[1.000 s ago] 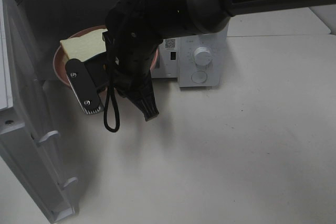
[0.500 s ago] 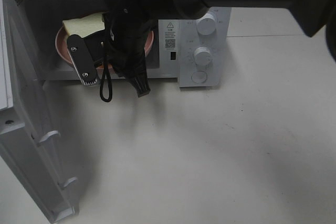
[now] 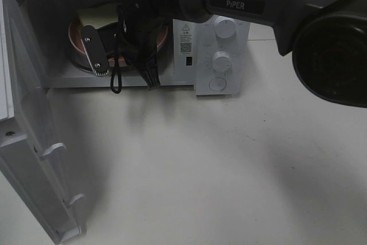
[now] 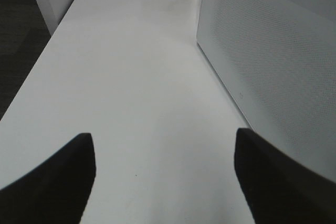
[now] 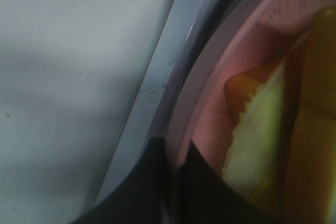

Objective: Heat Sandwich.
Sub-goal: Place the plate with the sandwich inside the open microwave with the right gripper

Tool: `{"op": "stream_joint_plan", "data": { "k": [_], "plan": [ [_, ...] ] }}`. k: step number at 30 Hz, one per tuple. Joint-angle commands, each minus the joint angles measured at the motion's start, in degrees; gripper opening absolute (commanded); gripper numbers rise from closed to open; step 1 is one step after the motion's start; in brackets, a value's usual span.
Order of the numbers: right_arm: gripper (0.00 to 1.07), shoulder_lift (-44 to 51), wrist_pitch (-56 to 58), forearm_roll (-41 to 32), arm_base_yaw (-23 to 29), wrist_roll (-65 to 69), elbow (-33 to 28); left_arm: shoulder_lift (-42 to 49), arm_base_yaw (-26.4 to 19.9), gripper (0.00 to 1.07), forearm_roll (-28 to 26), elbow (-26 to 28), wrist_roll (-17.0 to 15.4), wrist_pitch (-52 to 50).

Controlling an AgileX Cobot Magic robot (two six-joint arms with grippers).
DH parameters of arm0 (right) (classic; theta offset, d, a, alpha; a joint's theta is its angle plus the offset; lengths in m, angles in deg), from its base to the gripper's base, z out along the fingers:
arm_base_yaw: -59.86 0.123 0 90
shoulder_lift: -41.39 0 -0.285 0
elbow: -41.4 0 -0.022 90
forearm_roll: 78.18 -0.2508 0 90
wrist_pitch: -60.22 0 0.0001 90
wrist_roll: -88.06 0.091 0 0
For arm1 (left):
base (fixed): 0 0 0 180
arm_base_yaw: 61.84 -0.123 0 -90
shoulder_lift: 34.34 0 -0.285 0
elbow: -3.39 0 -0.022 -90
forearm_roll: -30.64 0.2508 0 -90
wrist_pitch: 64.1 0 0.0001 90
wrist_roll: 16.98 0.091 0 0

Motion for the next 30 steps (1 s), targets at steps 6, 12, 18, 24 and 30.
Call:
{"op": "stream_joint_plan", "data": {
  "k": [6, 12, 18, 24, 30],
  "plan": [
    [0.00, -2.2, -2.2, -1.9, -1.3, -1.7, 5.4, 0.2, 0.4, 0.71, 0.0, -0.2, 0.1, -0.7],
    [0.00, -3.5, -5.0, -2.4, -1.8, -1.9, 5.4, 0.2, 0.4, 0.71, 0.0, -0.2, 0.1, -0.7],
    [0.00, -4.2, -5.7, -2.4, -1.9, -1.8, 6.0, 0.2, 0.4, 0.71, 0.0, -0.2, 0.1, -0.7],
    [0.00, -4.4, -6.4, -3.4, -2.6, -1.9, 6.0, 0.2, 0.4, 0.71, 0.0, -0.2, 0.1, -0.7],
    [0.00, -4.4, -7.6, -3.4, -2.6, -1.9, 6.0, 0.2, 0.4, 0.71, 0.0, -0.2, 0.1, -0.7]
  ]
}}
